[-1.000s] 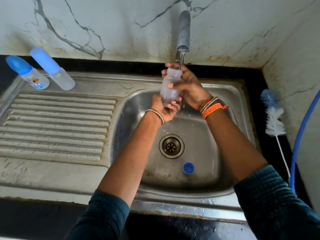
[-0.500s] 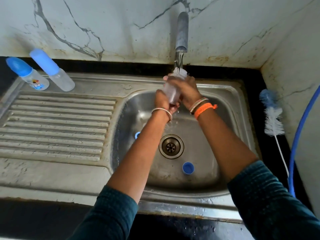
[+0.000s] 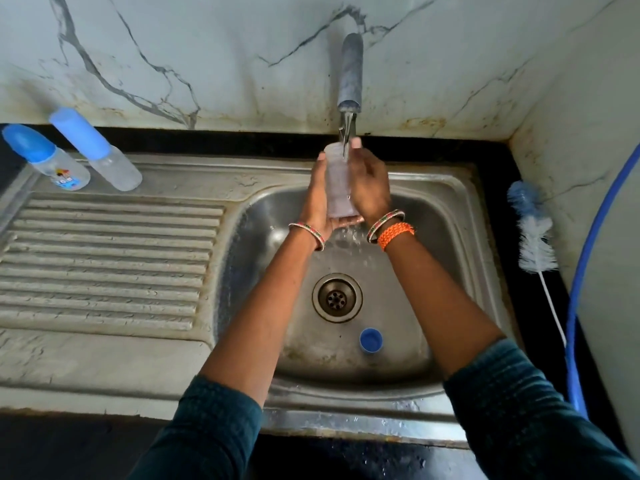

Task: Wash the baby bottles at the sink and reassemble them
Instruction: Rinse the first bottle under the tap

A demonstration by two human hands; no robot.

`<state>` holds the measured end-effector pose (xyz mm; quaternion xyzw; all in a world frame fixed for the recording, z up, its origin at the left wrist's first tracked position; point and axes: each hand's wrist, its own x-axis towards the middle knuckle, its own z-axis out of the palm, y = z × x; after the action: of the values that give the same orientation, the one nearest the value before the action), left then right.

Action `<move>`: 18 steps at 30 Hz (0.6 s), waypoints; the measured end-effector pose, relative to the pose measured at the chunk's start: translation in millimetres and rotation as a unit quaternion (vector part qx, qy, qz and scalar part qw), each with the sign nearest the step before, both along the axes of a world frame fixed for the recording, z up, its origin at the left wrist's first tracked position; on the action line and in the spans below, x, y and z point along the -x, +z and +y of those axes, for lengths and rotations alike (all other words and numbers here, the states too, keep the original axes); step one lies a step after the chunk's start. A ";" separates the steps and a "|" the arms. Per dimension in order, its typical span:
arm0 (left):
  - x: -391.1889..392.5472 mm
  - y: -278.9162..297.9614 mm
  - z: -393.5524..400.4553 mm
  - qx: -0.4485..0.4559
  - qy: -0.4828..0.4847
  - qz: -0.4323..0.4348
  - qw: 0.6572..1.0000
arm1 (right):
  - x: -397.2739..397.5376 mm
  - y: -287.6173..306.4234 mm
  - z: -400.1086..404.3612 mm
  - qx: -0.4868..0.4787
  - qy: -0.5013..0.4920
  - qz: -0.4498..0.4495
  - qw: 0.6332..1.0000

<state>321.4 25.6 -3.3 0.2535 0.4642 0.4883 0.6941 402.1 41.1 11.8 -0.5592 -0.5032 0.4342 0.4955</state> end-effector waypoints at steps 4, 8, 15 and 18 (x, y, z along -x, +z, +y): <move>-5.6 11.5 2.4 -0.043 0.075 0.068 0.994 | 7.2 3.1 -2.0 0.009 -0.089 0.041 0.995; -14.6 13.7 1.7 -0.051 0.179 0.172 0.967 | 12.7 1.1 -13.7 -0.023 -0.132 -0.055 0.989; -2.7 16.4 9.8 -0.009 0.147 0.102 0.984 | 11.2 -4.8 -35.5 -0.068 0.045 -0.065 0.995; -2.1 22.5 10.6 0.000 0.121 -0.025 0.992 | 10.4 -2.0 -37.3 -0.025 0.018 0.043 0.999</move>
<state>323.5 36.2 19.2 0.1830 0.4740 0.5746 0.6417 391.8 3.8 9.8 -0.5181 -0.5019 0.4542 0.5228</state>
